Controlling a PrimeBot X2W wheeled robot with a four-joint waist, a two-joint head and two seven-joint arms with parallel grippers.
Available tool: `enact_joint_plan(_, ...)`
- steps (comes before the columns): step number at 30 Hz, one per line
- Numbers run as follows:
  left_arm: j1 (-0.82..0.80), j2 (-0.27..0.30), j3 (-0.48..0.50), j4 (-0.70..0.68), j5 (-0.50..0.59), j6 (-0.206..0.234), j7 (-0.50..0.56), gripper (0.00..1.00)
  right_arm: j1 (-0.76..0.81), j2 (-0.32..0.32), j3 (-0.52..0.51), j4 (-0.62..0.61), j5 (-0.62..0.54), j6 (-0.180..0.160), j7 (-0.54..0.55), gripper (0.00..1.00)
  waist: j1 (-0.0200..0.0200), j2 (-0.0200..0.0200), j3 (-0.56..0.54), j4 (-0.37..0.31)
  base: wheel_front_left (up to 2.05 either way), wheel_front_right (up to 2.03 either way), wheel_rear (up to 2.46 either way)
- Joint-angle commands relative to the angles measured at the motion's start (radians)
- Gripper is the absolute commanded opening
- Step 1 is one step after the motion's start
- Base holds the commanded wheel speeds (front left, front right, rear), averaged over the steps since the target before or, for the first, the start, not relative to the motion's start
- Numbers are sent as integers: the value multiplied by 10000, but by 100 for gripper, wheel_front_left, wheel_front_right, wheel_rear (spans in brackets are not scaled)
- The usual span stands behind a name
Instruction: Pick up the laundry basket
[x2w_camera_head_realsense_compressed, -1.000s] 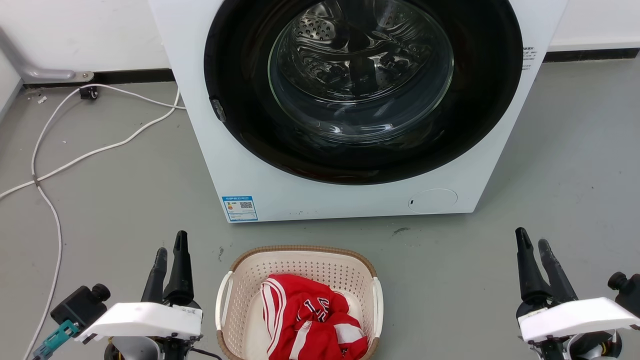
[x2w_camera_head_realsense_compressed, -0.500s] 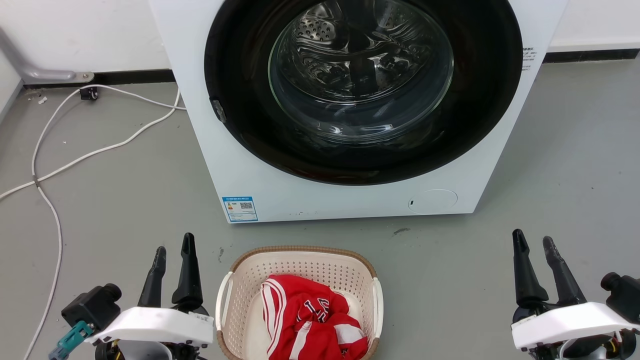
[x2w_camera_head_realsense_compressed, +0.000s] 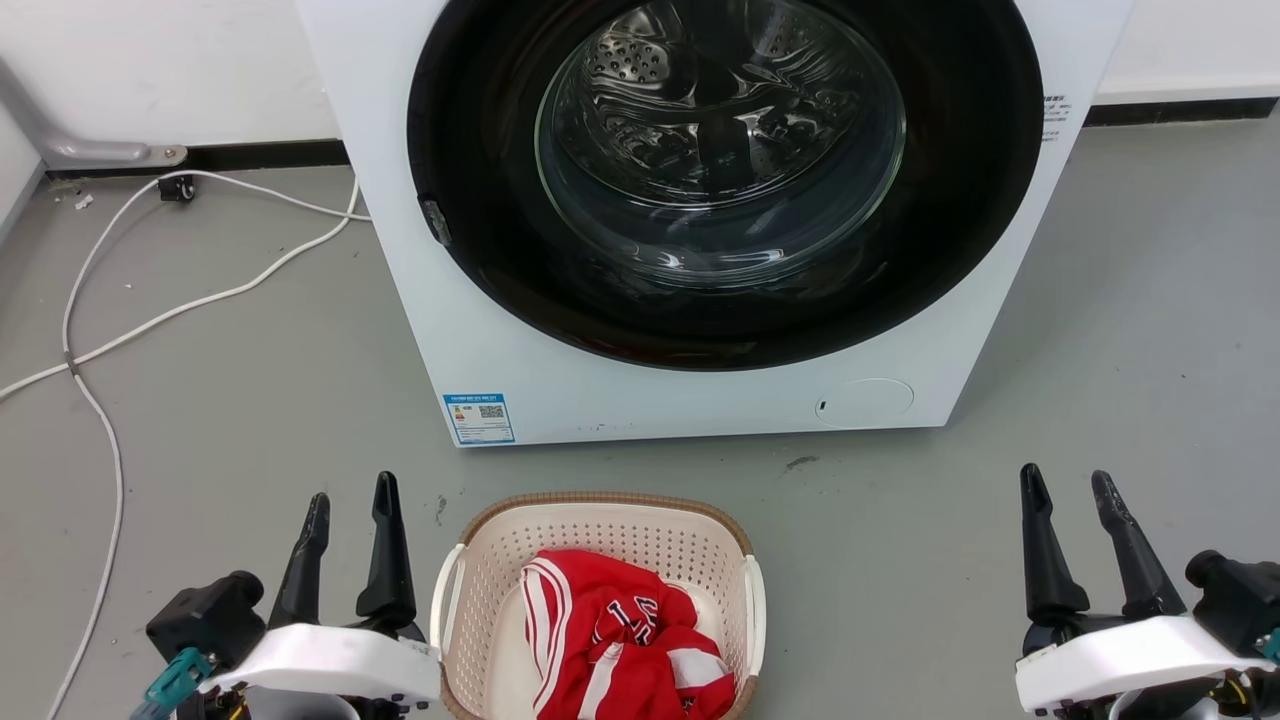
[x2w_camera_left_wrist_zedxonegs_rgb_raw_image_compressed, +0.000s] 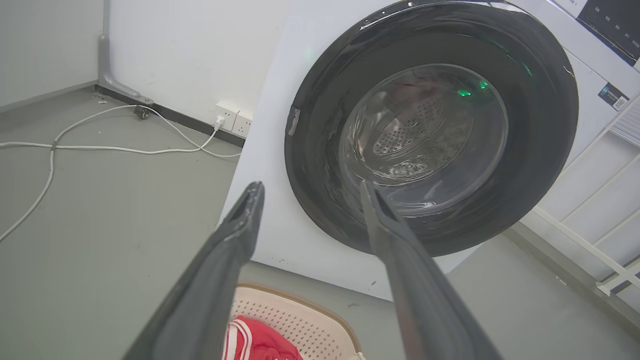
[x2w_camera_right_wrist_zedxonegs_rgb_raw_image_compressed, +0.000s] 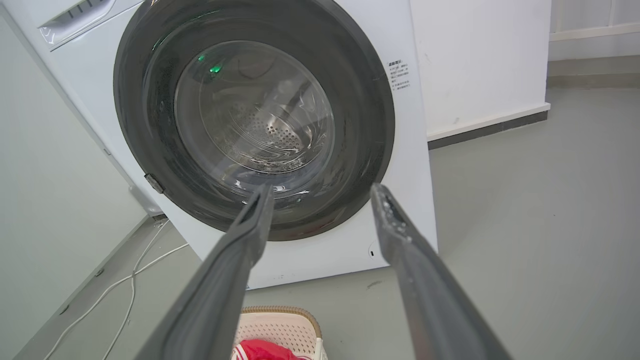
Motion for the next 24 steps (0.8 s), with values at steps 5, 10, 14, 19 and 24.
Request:
enact_joint_plan(5,51,35,-54,-164,617,67,-184,100,103,-32,19,-204,-690,1,-204,100,0,0,11,8,0,0,0)
enact_joint_plan(10,117,37,-84,-161,1114,92,-294,100,161,-33,24,-252,-1191,1,-313,100,0,0,13,3,0,0,0)
enact_joint_plan(14,151,37,-113,-180,1458,134,-385,100,218,-34,15,-247,-1532,0,-403,100,0,0,7,2,0,0,0)
enact_joint_plan(19,190,39,-140,-215,1904,202,-487,100,265,-35,30,-285,-1940,0,-519,100,0,0,4,5,0,0,0)
enact_joint_plan(24,235,39,-193,-256,2351,262,-597,100,337,-36,39,-338,-2323,-1,-628,100,0,0,8,17,0,0,0)
